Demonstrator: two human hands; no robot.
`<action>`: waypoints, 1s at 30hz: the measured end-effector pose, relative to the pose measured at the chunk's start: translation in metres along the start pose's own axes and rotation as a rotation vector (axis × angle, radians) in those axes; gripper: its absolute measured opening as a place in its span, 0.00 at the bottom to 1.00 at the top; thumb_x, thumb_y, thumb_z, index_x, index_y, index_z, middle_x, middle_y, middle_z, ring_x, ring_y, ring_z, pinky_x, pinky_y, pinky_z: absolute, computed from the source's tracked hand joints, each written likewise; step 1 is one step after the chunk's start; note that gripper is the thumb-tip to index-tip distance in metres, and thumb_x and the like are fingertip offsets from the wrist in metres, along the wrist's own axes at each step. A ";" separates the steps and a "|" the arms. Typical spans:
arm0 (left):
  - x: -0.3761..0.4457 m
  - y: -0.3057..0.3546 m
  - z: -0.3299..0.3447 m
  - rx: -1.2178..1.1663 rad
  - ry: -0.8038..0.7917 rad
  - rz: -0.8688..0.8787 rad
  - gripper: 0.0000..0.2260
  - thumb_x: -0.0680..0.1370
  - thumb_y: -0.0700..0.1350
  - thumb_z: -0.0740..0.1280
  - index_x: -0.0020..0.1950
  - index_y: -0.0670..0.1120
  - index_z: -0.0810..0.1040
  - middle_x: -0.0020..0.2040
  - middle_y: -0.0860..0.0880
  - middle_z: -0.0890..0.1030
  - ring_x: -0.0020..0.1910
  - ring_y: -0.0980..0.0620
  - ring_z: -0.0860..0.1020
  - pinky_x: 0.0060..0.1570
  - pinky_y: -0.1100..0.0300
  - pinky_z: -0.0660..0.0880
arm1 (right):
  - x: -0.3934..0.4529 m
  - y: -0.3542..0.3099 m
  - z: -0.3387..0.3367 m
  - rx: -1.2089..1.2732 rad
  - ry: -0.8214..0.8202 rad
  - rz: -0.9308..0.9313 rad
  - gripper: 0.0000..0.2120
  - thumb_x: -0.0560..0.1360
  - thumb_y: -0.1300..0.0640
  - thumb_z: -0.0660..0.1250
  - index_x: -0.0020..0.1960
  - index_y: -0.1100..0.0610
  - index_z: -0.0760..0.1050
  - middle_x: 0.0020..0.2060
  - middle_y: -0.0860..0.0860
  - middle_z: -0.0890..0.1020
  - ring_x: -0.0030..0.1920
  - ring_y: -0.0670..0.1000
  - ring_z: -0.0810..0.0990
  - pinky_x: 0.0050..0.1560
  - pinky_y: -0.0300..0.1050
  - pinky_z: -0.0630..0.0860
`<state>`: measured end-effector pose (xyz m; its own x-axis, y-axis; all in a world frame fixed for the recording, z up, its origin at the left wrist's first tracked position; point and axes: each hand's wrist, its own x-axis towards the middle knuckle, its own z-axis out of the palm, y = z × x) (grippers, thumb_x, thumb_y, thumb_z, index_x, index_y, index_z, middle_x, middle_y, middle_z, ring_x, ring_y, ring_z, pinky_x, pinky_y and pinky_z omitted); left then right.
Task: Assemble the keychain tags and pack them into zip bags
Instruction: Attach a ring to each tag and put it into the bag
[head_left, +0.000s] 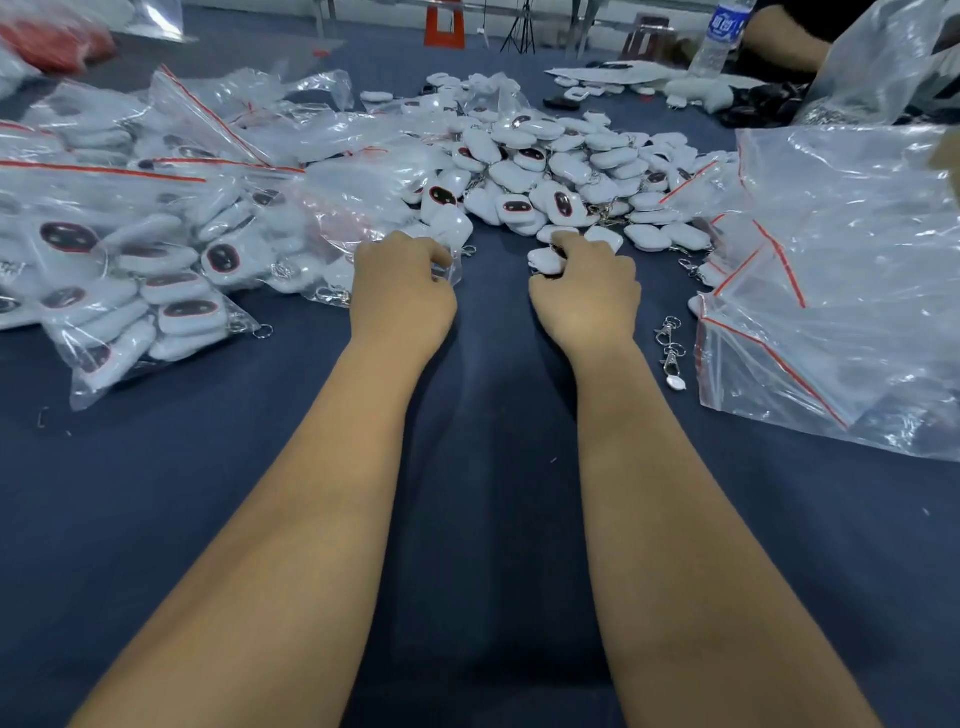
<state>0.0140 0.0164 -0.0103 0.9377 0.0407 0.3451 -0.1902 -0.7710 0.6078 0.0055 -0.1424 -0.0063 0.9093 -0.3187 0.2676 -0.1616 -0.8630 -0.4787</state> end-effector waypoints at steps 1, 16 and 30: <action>-0.001 0.001 0.000 -0.018 0.001 0.008 0.20 0.74 0.33 0.58 0.60 0.45 0.82 0.60 0.43 0.80 0.63 0.39 0.73 0.60 0.49 0.73 | -0.001 -0.001 0.000 0.000 0.009 -0.015 0.23 0.77 0.57 0.61 0.71 0.49 0.69 0.64 0.53 0.75 0.64 0.58 0.69 0.61 0.48 0.64; 0.000 0.004 0.002 0.001 -0.032 -0.003 0.19 0.72 0.34 0.63 0.60 0.43 0.82 0.60 0.41 0.80 0.60 0.39 0.75 0.58 0.53 0.73 | -0.004 -0.013 0.004 0.021 -0.066 -0.177 0.18 0.77 0.49 0.62 0.66 0.50 0.73 0.69 0.48 0.69 0.68 0.54 0.65 0.64 0.49 0.60; -0.001 0.004 0.001 -0.084 -0.032 -0.058 0.21 0.73 0.36 0.64 0.65 0.46 0.79 0.63 0.47 0.80 0.61 0.47 0.77 0.55 0.59 0.72 | -0.009 -0.022 -0.002 0.712 -0.041 -0.045 0.15 0.72 0.64 0.63 0.53 0.49 0.77 0.49 0.48 0.80 0.42 0.43 0.77 0.43 0.40 0.74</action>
<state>0.0121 0.0127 -0.0087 0.9562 0.0623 0.2859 -0.1582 -0.7118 0.6843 0.0002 -0.1216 0.0032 0.9253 -0.2613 0.2750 0.1534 -0.4052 -0.9013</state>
